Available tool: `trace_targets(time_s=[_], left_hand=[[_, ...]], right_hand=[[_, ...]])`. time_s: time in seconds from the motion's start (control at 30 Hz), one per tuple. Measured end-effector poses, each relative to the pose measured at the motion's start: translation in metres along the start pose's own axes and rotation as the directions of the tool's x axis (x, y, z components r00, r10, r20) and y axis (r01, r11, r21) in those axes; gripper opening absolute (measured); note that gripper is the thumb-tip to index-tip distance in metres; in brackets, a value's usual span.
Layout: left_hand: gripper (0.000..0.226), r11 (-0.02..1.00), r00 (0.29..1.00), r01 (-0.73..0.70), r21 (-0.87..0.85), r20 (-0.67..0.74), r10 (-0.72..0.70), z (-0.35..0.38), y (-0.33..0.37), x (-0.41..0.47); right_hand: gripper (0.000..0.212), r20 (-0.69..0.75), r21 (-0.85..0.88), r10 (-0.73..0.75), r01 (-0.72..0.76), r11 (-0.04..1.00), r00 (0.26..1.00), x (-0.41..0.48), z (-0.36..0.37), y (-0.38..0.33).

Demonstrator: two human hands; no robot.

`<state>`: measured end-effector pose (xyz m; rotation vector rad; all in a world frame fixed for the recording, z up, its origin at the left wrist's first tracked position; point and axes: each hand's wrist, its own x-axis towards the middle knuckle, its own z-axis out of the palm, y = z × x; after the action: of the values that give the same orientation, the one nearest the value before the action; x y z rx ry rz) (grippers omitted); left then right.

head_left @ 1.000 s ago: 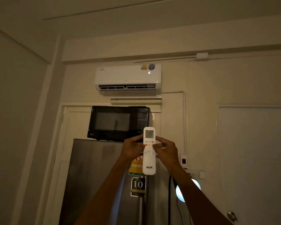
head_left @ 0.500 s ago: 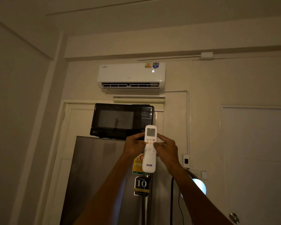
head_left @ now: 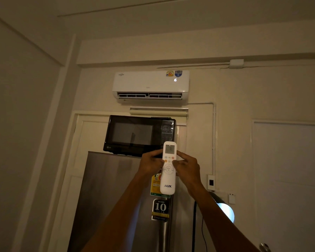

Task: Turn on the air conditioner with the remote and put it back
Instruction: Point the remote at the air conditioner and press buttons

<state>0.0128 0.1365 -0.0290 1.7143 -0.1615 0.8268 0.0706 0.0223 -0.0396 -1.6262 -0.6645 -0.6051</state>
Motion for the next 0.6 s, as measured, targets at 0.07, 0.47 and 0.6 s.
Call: trace_targets(time_s=[0.07, 0.47, 0.6], left_hand=[[0.047, 1.000, 1.000, 0.004, -0.005, -0.003, -0.004, -0.0005, 0.0005, 0.0010], [0.047, 1.000, 1.000, -0.022, -0.022, 0.007, 0.022, -0.0005, 0.0015, 0.0021], [0.047, 0.999, 0.999, -0.027, -0.022, 0.016, 0.028, -0.0013, 0.0026, 0.0011]], right_hand=[[0.043, -0.001, -0.005, -0.007, 0.007, 1.000, 1.000, 0.0003, 0.0004, -0.0005], [0.044, -0.025, -0.027, -0.031, 0.031, 0.999, 0.999, -0.0001, 0.0002, -0.0032], [0.045, -0.026, -0.035, -0.026, 0.025, 0.999, 0.999, -0.0011, -0.0003, -0.0025]])
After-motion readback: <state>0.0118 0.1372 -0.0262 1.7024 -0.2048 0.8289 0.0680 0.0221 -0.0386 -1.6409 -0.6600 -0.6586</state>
